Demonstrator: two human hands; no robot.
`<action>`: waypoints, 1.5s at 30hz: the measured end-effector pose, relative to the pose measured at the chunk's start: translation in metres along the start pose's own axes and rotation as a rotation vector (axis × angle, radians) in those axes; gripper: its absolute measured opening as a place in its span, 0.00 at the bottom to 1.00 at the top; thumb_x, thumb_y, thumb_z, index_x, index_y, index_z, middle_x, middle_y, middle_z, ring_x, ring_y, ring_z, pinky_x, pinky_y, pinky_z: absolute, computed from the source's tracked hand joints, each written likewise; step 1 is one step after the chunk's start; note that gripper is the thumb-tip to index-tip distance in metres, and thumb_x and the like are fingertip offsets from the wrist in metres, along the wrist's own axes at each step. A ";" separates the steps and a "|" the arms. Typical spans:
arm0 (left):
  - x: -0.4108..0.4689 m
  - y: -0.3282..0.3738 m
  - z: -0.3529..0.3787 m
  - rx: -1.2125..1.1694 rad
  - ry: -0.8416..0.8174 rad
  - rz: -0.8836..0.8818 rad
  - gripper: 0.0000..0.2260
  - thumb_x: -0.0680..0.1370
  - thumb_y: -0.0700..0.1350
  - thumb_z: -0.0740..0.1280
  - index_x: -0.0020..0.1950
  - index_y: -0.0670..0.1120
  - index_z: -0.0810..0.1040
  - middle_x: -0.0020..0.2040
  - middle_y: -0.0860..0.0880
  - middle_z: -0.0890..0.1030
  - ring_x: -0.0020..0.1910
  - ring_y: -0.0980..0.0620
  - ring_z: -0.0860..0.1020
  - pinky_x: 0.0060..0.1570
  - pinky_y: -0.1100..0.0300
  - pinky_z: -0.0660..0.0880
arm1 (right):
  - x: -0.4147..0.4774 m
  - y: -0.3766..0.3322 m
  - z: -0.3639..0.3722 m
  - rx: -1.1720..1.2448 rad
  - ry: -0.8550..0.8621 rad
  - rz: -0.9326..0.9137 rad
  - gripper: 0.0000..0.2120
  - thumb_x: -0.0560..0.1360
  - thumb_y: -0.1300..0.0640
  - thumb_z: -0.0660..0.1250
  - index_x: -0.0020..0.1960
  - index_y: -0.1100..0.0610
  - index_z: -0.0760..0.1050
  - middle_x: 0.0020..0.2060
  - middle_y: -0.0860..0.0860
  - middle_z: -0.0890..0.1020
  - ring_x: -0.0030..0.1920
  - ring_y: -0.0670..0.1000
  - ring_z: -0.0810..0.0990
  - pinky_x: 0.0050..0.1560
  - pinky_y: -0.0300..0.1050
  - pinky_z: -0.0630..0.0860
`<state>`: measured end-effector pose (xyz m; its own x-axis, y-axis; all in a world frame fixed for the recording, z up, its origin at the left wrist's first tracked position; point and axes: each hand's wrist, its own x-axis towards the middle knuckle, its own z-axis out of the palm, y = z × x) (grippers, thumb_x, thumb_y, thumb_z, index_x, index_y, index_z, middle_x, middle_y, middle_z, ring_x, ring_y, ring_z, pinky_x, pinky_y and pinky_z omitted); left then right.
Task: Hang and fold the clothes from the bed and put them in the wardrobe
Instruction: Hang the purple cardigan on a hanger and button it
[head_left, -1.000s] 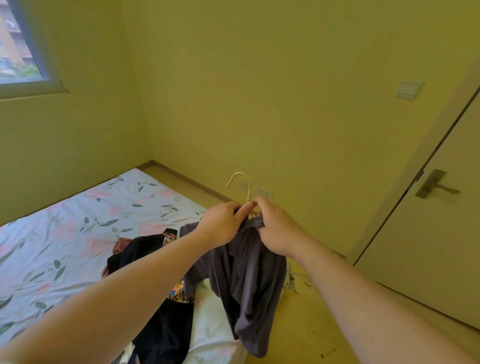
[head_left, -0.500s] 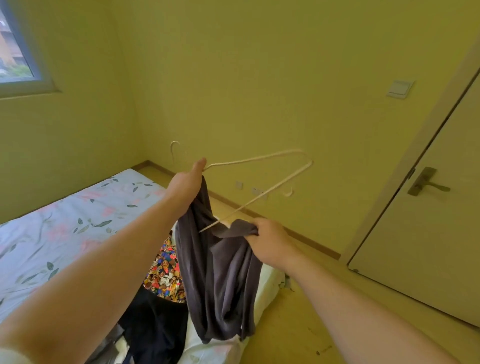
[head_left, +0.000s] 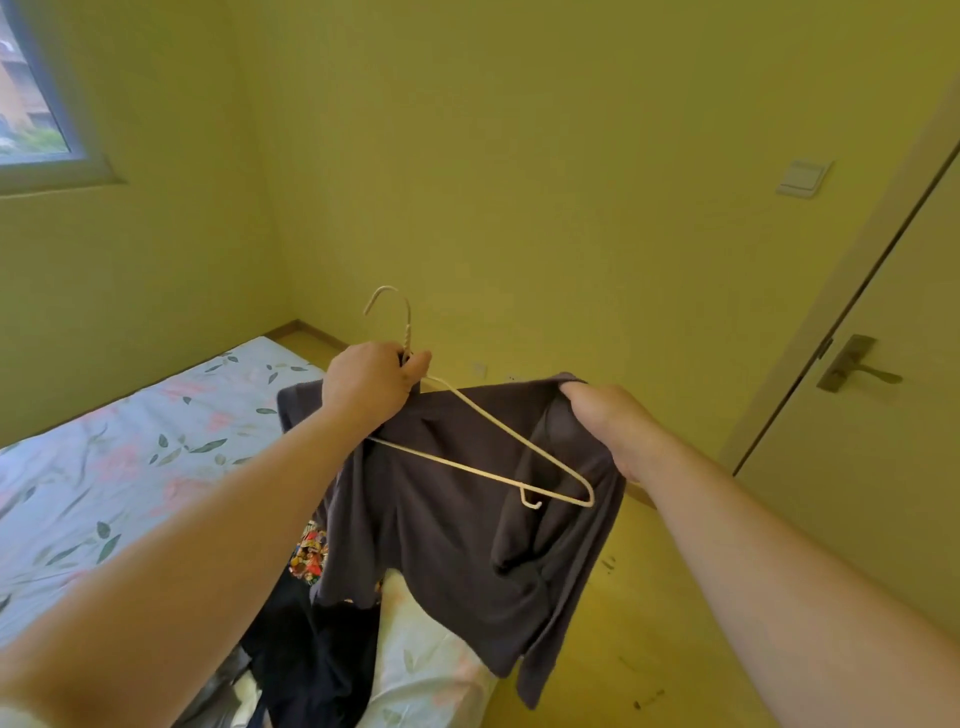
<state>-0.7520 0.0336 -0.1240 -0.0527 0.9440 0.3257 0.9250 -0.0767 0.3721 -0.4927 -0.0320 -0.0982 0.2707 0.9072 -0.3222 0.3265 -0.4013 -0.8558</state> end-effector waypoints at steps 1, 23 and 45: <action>-0.001 0.001 0.002 0.040 0.032 -0.004 0.25 0.81 0.65 0.57 0.36 0.48 0.78 0.31 0.50 0.76 0.31 0.50 0.74 0.28 0.57 0.63 | -0.001 -0.003 -0.001 -0.092 0.040 -0.032 0.23 0.81 0.47 0.61 0.67 0.62 0.76 0.64 0.60 0.80 0.62 0.62 0.79 0.62 0.52 0.75; -0.014 0.051 0.027 -0.140 0.028 0.025 0.27 0.79 0.71 0.55 0.37 0.49 0.72 0.32 0.52 0.77 0.32 0.52 0.75 0.30 0.56 0.64 | -0.011 0.011 0.000 -0.857 0.156 -0.522 0.13 0.76 0.43 0.64 0.53 0.48 0.82 0.43 0.46 0.80 0.45 0.51 0.78 0.45 0.47 0.78; -0.027 0.062 0.012 -0.631 0.149 -0.122 0.07 0.80 0.43 0.60 0.53 0.55 0.72 0.47 0.56 0.76 0.46 0.52 0.75 0.38 0.59 0.67 | 0.012 0.020 -0.023 -0.490 0.484 -0.350 0.11 0.83 0.45 0.58 0.50 0.46 0.76 0.40 0.45 0.79 0.41 0.54 0.78 0.36 0.45 0.68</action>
<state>-0.6889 0.0067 -0.1199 -0.2363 0.9069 0.3487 0.5133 -0.1882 0.8373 -0.4624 -0.0321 -0.1098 0.4068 0.8805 0.2433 0.7989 -0.2137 -0.5623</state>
